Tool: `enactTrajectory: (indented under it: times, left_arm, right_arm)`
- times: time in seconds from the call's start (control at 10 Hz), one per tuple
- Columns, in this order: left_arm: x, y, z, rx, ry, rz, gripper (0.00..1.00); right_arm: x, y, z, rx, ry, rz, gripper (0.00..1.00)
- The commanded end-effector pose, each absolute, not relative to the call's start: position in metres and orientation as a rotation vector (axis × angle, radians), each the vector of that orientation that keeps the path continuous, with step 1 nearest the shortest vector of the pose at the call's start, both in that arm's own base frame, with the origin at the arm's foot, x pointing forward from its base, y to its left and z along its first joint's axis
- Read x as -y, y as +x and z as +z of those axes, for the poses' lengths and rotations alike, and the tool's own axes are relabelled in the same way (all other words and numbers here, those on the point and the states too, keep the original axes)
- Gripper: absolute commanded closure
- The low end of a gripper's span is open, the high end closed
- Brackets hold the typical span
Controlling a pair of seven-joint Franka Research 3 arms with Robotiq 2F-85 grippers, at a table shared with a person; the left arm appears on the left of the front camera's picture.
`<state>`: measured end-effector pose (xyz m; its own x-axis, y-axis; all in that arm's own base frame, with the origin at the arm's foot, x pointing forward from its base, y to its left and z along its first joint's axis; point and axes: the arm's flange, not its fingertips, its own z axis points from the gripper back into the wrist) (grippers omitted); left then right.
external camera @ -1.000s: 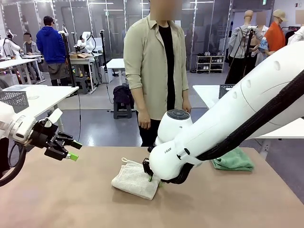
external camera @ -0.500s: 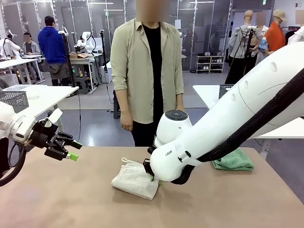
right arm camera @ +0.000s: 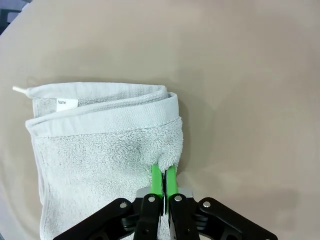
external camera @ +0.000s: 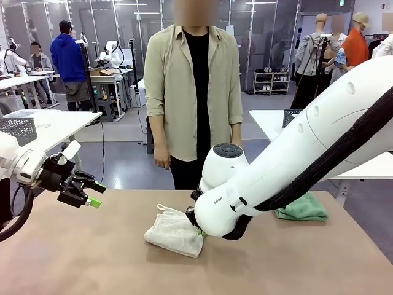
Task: Fold the towels and place them in the basket.
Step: Stack the folded Towel with hook on the right side of the table.
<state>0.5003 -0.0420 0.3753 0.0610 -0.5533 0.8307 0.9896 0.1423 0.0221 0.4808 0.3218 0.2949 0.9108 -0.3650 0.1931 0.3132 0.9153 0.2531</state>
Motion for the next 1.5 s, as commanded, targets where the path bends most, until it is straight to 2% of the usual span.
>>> enactTrajectory:
  times: [0.0, 0.7, 0.8, 0.9, 1.4]
  left_arm:
    - [0.041, 0.5, 0.376, 0.816, -0.678, -1.322, 0.15]
    - [0.041, 0.5, 0.376, 0.816, -0.678, -1.322, 0.15]
    - [0.041, 0.5, 0.376, 0.816, -0.678, -1.322, 0.15]
    - [0.041, 0.5, 0.376, 0.816, -0.678, -1.322, 0.15]
    - [0.041, 0.5, 0.376, 0.816, -0.678, -1.322, 0.15]
  right_arm:
    - [-0.33, 0.479, 0.288, 0.277, 0.219, -0.372, 1.0]
    - [-0.322, 0.48, 0.295, 0.241, 0.22, -0.35, 1.0]
    - [-0.322, 0.481, 0.295, 0.242, 0.22, -0.35, 0.97]
    - [-0.307, 0.484, 0.303, 0.399, 0.233, -0.295, 0.97]
    - [-0.209, 0.506, 0.356, 0.586, 0.173, -0.249, 0.97]
